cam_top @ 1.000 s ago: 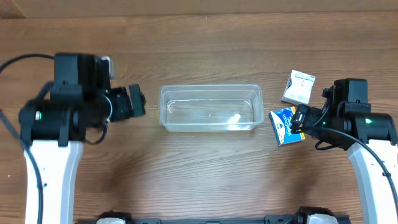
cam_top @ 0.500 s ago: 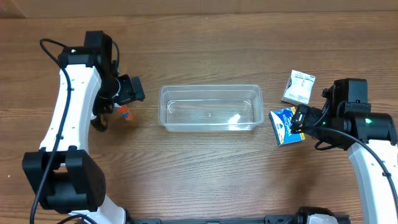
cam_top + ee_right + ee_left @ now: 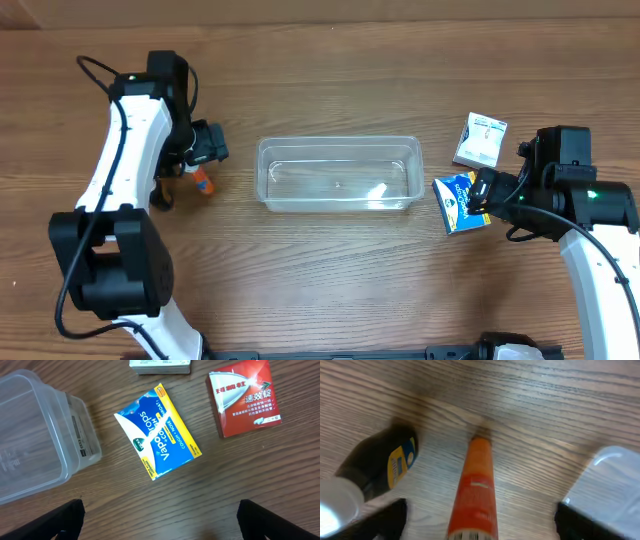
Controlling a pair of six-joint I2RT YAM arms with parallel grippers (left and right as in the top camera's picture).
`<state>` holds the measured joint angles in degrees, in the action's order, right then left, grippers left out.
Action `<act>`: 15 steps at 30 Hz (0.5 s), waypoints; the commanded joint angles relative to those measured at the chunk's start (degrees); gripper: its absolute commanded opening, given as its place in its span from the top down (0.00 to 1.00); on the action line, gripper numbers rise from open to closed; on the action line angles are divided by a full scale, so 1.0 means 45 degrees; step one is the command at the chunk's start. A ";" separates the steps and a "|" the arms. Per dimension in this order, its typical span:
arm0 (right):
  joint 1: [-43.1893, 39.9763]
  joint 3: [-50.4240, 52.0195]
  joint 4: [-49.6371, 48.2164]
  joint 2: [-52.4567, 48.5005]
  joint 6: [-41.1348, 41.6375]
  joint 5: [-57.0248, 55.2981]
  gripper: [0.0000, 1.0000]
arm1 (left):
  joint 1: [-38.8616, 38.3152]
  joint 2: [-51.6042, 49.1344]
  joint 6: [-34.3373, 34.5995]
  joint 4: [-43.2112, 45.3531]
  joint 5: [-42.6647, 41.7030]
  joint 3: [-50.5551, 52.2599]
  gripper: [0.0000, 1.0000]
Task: Pack container
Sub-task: 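Reach the left gripper to the orange tube and grasp it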
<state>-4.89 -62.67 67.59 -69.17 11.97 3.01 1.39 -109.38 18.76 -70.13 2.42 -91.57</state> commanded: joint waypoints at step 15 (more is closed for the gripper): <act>-0.0078 -0.0340 -0.0034 0.0068 0.0005 0.0024 0.00 | 0.0005 -0.0073 0.0165 -0.0719 -0.0223 -0.0476 0.92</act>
<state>-4.89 -62.67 67.59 -69.17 11.94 3.03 1.39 -109.65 19.38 -72.60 2.31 -91.61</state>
